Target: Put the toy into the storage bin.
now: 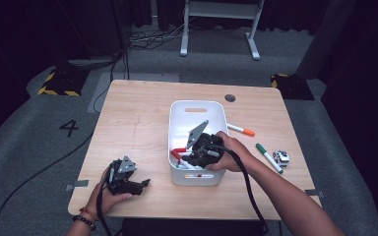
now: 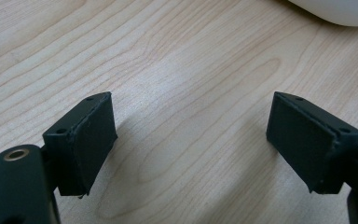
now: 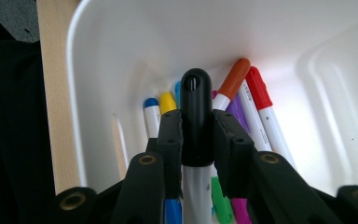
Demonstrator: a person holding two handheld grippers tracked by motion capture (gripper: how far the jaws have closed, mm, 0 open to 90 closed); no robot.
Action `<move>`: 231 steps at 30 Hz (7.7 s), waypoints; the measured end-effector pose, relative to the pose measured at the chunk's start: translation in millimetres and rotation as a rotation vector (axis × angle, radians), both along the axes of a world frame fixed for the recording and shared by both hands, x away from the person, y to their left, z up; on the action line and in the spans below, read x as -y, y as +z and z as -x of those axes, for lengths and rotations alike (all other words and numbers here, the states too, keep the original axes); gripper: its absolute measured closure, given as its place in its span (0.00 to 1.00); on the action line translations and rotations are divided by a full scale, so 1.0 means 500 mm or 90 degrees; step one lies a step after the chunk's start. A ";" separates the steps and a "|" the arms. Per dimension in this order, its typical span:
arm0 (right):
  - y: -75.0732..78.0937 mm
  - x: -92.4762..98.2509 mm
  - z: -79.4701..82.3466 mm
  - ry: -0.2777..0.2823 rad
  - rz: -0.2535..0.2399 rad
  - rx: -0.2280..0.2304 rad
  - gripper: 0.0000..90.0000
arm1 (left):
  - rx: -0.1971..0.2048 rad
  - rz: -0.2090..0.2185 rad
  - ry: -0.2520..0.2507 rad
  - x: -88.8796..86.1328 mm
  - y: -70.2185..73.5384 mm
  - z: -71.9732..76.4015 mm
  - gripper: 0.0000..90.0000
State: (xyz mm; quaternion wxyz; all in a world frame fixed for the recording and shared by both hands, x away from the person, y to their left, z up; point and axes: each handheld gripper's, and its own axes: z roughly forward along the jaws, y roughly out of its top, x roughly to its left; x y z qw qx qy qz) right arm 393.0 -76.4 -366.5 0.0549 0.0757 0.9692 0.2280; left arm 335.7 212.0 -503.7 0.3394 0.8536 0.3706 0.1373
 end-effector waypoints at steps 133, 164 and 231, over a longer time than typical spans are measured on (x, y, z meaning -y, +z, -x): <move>0.072 0.341 0.031 -0.206 -0.287 0.149 0.83 | -0.002 0.003 0.004 0.001 -0.001 0.000 0.17; 0.140 0.108 0.043 -0.042 -0.215 0.137 0.83 | -0.001 0.003 0.003 0.001 -0.001 0.000 0.18; 0.039 0.357 -0.079 -0.291 -0.195 0.163 0.61 | -0.001 0.005 0.000 0.002 -0.001 0.000 0.18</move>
